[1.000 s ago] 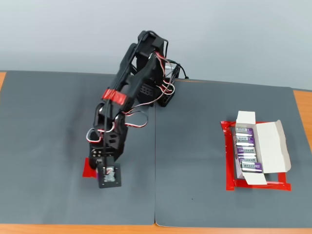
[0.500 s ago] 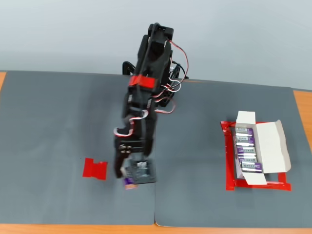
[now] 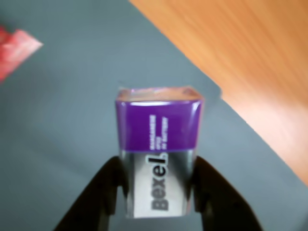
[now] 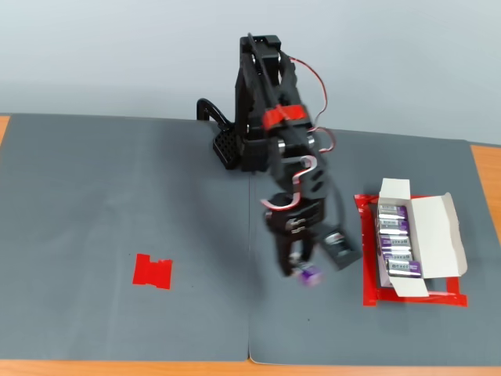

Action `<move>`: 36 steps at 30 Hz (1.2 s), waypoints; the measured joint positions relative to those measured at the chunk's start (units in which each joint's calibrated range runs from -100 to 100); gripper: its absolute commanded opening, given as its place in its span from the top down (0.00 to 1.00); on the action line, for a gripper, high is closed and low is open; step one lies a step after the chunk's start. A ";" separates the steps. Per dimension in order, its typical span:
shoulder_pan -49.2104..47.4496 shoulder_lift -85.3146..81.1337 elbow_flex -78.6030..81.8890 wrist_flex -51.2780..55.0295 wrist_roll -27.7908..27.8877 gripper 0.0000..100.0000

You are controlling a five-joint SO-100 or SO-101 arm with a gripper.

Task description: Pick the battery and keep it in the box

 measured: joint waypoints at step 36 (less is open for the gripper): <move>-31.39 17.76 -10.60 0.17 0.00 0.95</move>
